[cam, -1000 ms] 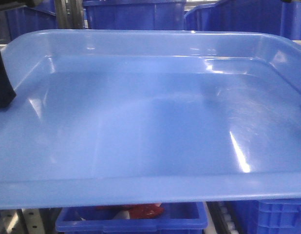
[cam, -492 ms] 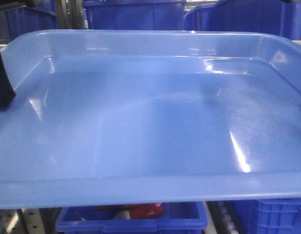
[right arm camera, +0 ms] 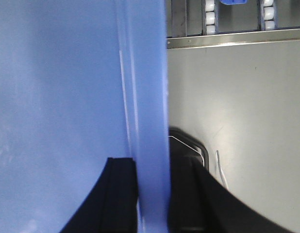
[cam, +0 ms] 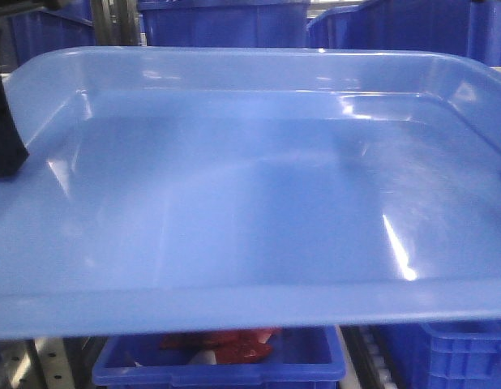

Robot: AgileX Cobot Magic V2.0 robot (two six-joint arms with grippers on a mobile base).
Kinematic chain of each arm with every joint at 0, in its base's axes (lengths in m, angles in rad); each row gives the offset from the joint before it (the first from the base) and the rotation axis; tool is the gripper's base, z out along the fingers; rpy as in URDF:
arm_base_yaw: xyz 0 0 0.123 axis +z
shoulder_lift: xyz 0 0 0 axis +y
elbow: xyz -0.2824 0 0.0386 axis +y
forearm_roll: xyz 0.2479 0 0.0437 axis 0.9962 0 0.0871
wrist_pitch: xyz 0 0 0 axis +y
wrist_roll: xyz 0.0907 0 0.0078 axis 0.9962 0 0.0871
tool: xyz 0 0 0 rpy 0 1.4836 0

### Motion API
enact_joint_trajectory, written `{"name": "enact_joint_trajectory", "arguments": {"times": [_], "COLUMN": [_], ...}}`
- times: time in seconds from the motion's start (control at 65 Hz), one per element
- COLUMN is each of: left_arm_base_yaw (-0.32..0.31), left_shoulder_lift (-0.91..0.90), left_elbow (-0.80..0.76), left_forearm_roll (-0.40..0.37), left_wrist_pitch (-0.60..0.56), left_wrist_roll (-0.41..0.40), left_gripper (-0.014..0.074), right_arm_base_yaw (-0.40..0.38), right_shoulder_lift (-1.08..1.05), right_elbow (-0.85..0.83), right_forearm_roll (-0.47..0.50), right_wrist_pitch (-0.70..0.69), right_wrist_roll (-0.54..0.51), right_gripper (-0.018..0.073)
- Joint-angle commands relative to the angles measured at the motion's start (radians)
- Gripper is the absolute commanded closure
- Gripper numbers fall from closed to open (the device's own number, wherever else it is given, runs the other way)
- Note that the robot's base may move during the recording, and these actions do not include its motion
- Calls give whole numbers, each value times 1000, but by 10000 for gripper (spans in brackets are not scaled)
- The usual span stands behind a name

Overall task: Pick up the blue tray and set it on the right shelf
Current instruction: 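Raise the tray with both grippers above the shelf's steel edge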

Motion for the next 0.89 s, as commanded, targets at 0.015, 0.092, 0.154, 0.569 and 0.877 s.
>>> {"name": "enact_joint_trajectory", "arguments": {"times": [0.015, 0.092, 0.154, 0.569, 0.877], "left_arm_base_yaw": [-5, -5, -5, 143, 323], "left_shoulder_lift": [-23, -23, -23, 71, 294], "left_elbow": [-83, -132, -183, -439, -676], "left_forearm_roll": [49, 102, 167, 265, -4], "left_wrist_pitch": [-28, -35, -35, -118, -204], "left_wrist_roll": [-13, -12, -11, 120, 309], "left_gripper": [593, 593, 593, 593, 593], "right_arm_base_yaw": [-4, -4, -5, -6, -42], "right_shoulder_lift": [-22, -18, -6, 302, 550], "right_elbow": [-94, -156, -223, -663, -980], "right_forearm_roll": [-30, -31, -33, -46, -46], "right_wrist_pitch": [7, 20, 21, -38, -52], "right_wrist_roll": [-32, -37, -44, -140, -169], "right_gripper": [366, 366, 366, 366, 366]}}
